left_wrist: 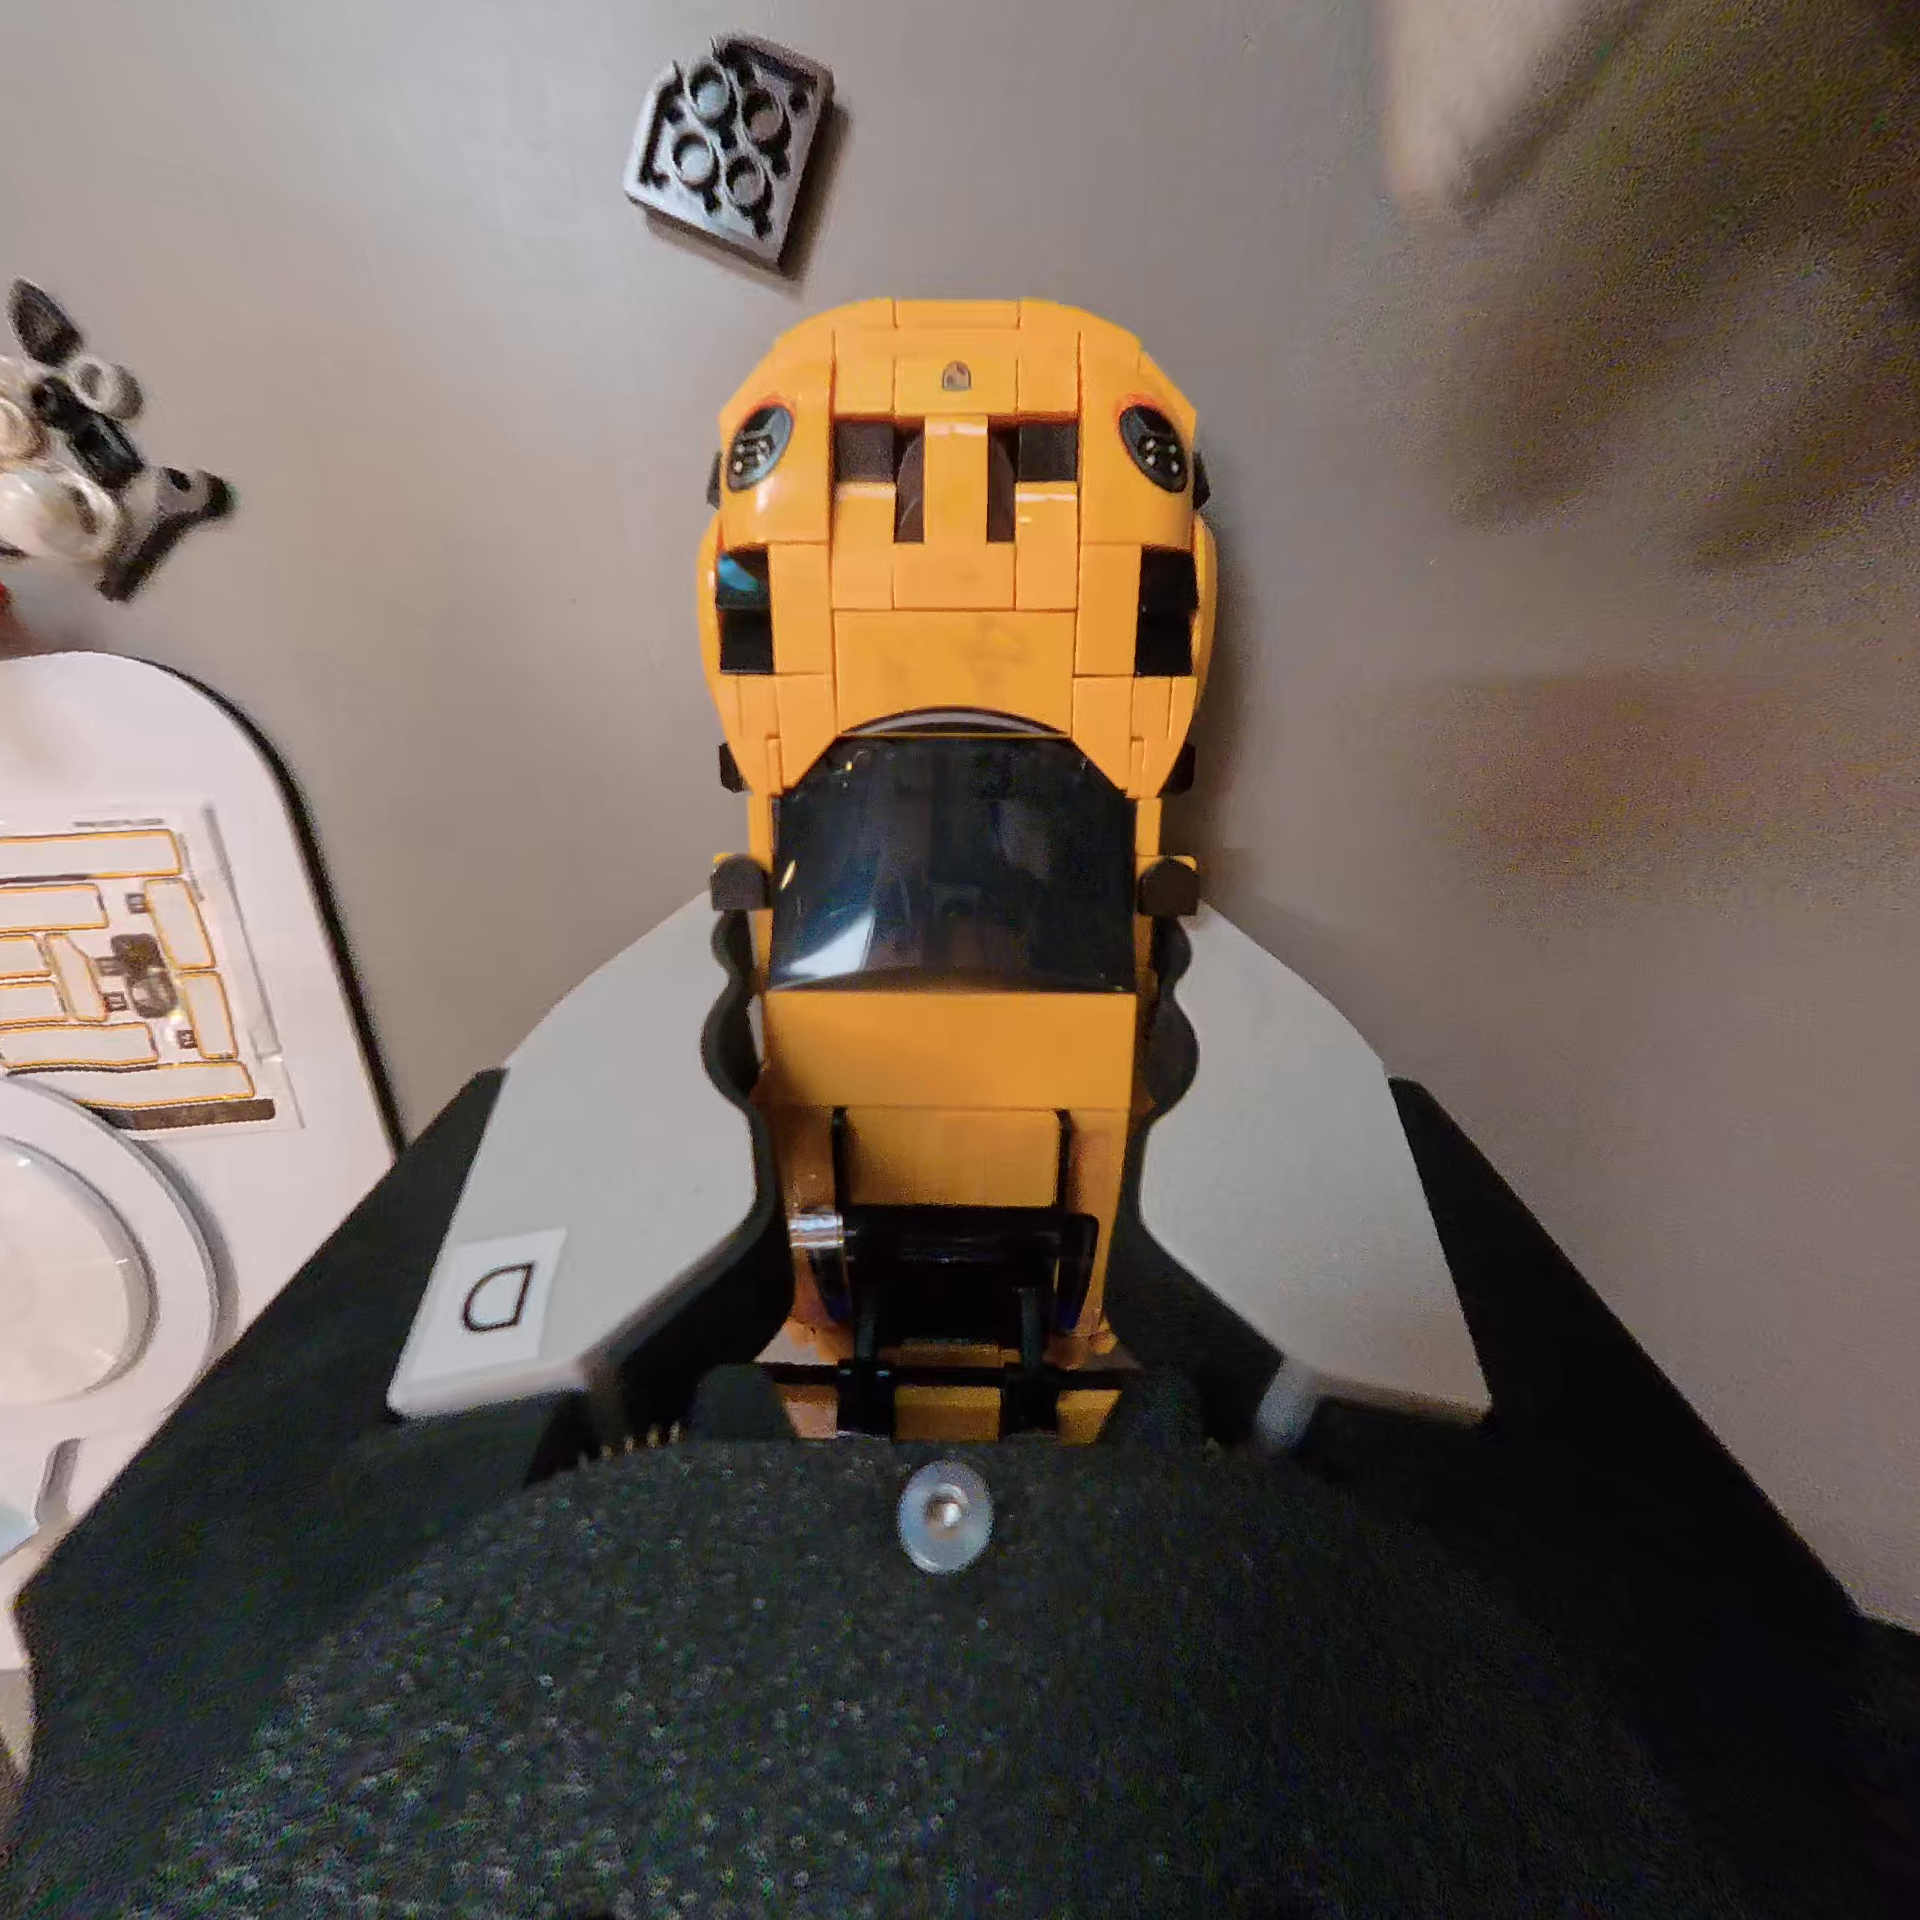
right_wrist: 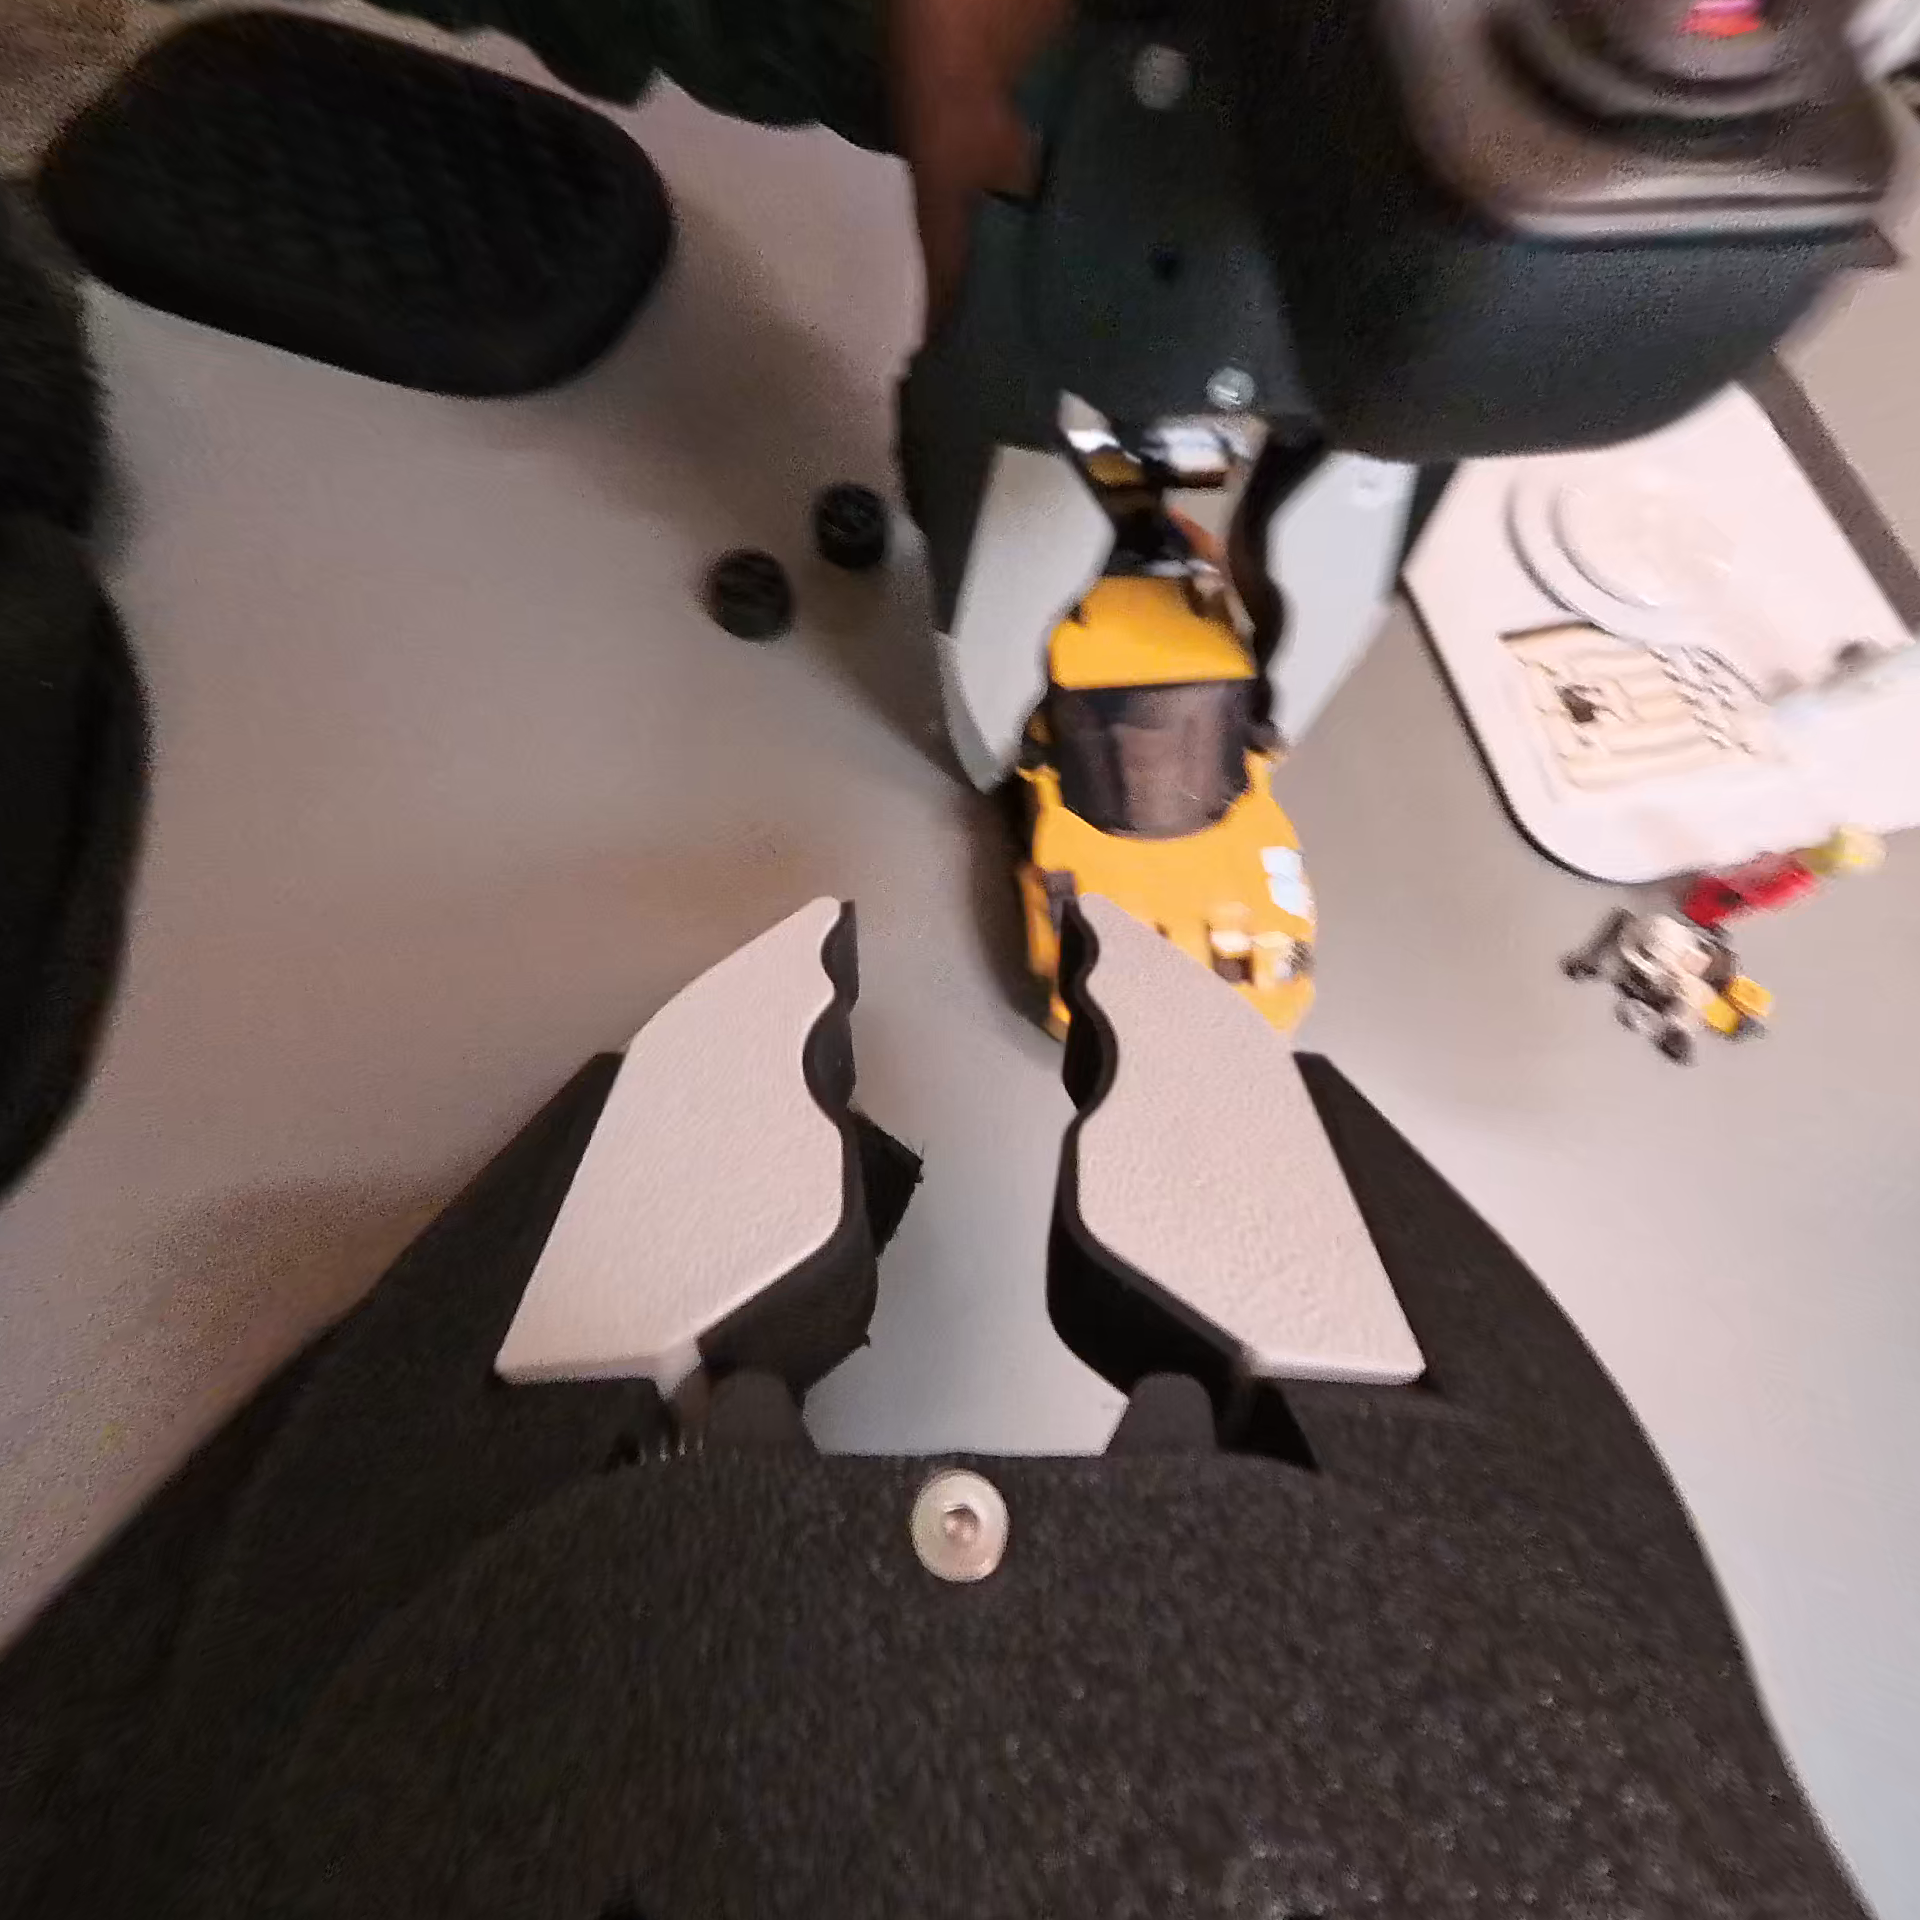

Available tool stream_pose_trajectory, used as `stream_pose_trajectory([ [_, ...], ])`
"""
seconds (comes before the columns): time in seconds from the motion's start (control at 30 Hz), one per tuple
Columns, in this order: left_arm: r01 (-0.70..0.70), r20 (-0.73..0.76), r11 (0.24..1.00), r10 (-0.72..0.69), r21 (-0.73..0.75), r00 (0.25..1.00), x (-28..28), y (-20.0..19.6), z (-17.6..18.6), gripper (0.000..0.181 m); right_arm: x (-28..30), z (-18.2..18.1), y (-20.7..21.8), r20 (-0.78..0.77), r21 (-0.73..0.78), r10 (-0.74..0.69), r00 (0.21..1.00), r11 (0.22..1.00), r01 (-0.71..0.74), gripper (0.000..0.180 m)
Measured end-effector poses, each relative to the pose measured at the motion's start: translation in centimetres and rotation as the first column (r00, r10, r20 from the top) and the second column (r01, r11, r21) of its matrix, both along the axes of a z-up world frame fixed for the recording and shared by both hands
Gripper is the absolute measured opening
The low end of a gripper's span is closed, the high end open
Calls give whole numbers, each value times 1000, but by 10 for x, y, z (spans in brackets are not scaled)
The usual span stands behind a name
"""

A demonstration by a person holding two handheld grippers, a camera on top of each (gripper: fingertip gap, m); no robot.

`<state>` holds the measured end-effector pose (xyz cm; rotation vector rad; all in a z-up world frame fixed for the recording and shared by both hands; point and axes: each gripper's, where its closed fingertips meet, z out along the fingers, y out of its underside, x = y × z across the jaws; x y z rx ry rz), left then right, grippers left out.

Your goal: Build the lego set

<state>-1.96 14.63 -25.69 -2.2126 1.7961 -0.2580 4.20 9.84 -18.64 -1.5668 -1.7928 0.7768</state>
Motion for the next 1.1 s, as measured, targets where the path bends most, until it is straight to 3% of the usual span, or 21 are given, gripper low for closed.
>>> stream_pose_trajectory([
  [0.1, -31, 145, 999, 27, 29, 989, 2, -4, 18, 79, -25, -3, -29, -8, -15, -1, 1000, 1000, 1, 37],
  [0.23, -149, 389, 981, 88, 127, 917, -11, -7, 55, 75, -63, -18, -53, 33, -88, -70, 997, 994, 72, 36],
  [0.53, -257, 498, 946, 129, 197, 858, -73, -22, 69, 70, -116, -66, -60, 216, -86, -193, 957, 973, 216, 34],
  [0.6, -250, 488, 951, 134, 182, 863, -76, -22, 64, 70, -117, -67, -62, 233, -72, -175, 957, 978, 196, 24],
  [0.77, -198, 434, 959, 94, 201, 896, -58, -20, 57, 73, -93, -37, -57, 97, -43, -168, 981, 984, 172, 24],
  [0.9, -129, 310, 959, 46, 252, 950, -36, -13, 42, 77, -38, -21, -30, 57, -17, -299, 953, 954, 300, 24],
  [1.1, -29, 118, 975, 3, 219, 993, -24, -4, 16, 82, 14, -9, -9, -52, -126, -440, 897, 893, 431, 24],
])
